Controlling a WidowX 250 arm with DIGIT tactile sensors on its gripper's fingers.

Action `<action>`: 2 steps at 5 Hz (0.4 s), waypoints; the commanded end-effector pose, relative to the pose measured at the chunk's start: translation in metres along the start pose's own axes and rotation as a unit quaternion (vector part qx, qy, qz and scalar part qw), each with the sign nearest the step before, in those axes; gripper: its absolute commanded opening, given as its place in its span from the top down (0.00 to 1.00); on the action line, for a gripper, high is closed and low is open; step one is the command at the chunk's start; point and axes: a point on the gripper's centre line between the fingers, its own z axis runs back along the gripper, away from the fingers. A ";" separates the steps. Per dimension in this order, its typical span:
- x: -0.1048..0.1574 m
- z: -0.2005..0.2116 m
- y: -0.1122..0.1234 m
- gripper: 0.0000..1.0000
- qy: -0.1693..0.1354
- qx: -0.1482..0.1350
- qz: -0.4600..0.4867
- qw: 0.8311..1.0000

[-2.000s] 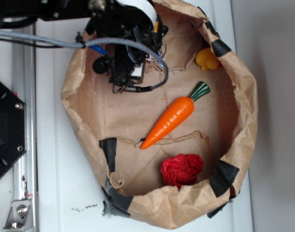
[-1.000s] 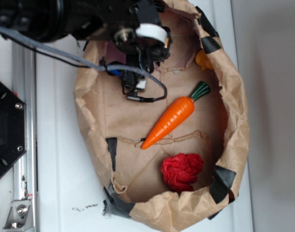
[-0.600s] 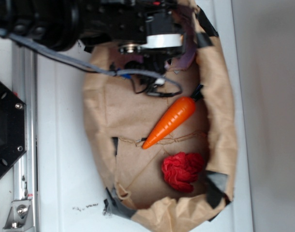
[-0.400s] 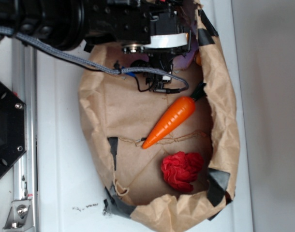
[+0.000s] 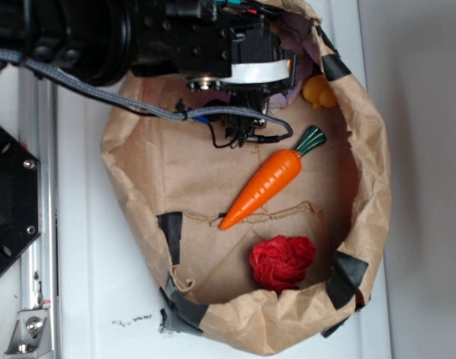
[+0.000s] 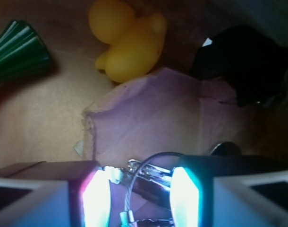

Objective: Grab the silver keys.

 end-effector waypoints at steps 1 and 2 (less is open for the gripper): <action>0.001 0.002 0.006 1.00 0.005 0.000 -0.002 1.000; 0.002 0.003 0.006 1.00 0.002 0.000 0.000 1.000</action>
